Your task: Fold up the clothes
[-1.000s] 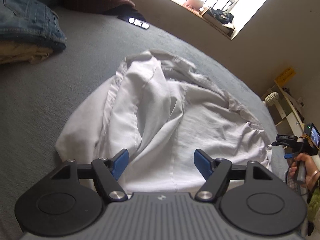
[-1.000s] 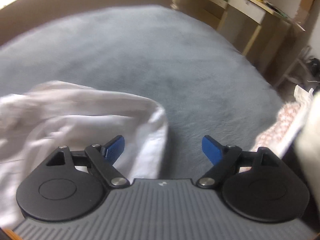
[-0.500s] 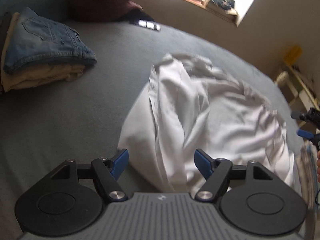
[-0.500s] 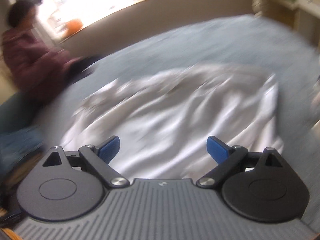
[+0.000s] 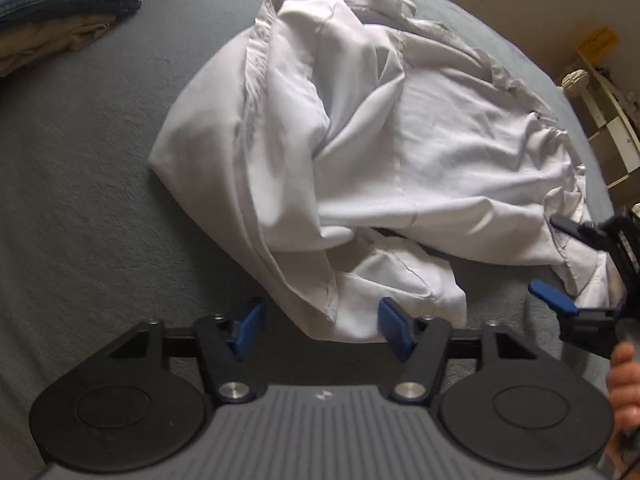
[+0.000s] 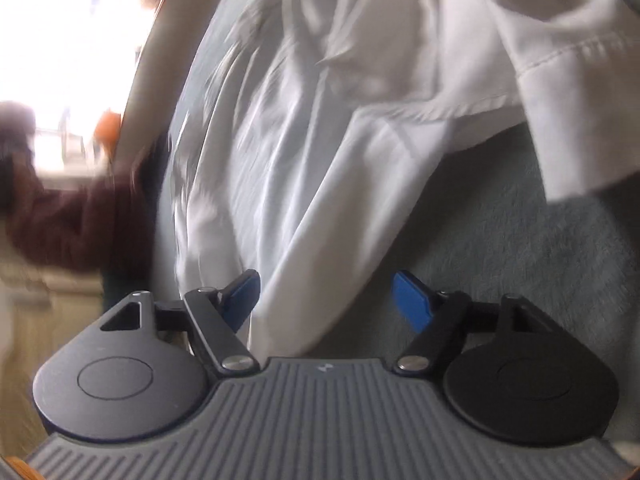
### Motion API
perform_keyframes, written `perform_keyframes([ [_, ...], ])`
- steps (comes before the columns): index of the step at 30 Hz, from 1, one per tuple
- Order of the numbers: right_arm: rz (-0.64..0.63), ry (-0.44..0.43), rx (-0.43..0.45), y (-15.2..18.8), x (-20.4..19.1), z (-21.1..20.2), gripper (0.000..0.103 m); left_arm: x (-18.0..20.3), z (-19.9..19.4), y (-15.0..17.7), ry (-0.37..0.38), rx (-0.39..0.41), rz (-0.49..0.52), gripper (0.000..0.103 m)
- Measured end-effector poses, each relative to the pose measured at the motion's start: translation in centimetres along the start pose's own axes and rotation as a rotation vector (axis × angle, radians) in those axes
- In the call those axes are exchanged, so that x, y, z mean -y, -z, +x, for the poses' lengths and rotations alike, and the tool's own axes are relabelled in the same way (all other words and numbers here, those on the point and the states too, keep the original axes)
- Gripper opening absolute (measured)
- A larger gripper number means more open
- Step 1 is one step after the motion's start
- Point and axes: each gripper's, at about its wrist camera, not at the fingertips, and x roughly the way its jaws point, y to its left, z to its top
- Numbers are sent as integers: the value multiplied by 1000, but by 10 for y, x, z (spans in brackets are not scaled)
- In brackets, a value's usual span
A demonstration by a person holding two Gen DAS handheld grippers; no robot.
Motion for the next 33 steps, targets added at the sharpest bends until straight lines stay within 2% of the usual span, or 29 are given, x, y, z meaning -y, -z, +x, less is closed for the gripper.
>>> perform_keyframes([
  [1, 24, 1, 4, -4, 4, 6, 65, 1, 2, 1, -4, 2, -6, 43],
  [2, 45, 3, 3, -6, 7, 11, 62, 1, 4, 1, -9, 6, -10, 39],
  [4, 61, -20, 2, -8, 9, 19, 52, 3, 7, 2, -17, 14, -18, 14],
  [5, 47, -17, 3, -9, 8, 22, 49, 3, 8, 2, -21, 18, -22, 8],
  [6, 31, -13, 5, -10, 6, 24, 40, 4, 10, 3, -26, 22, -26, 4],
  [9, -2, 2, 14, -16, 6, 25, 11, 3, 1, 3, -20, 51, -34, 3],
  [10, -11, 8, 17, -18, 7, 23, 8, 2, -6, 2, -8, 67, -37, 3],
  [15, -52, 37, 36, -30, 11, 16, 3, -22, -55, -12, 88, 162, -122, 3],
  [20, -57, 57, 40, -33, 21, 14, 3, -64, -93, -43, 205, 281, -257, 3],
  [22, -45, 62, 43, -32, 27, 13, 1, -80, -99, -58, 221, 316, -306, 3],
  [25, -37, 63, 52, -31, 28, 13, 1, -97, -103, -80, 170, 368, -327, 3],
  [29, -66, 76, 52, -32, 25, 15, 1, -112, -102, -116, 39, 424, -291, 3],
  [33, -80, 83, 43, -34, 26, 17, 1, -123, -109, -153, -120, 530, -249, 3],
])
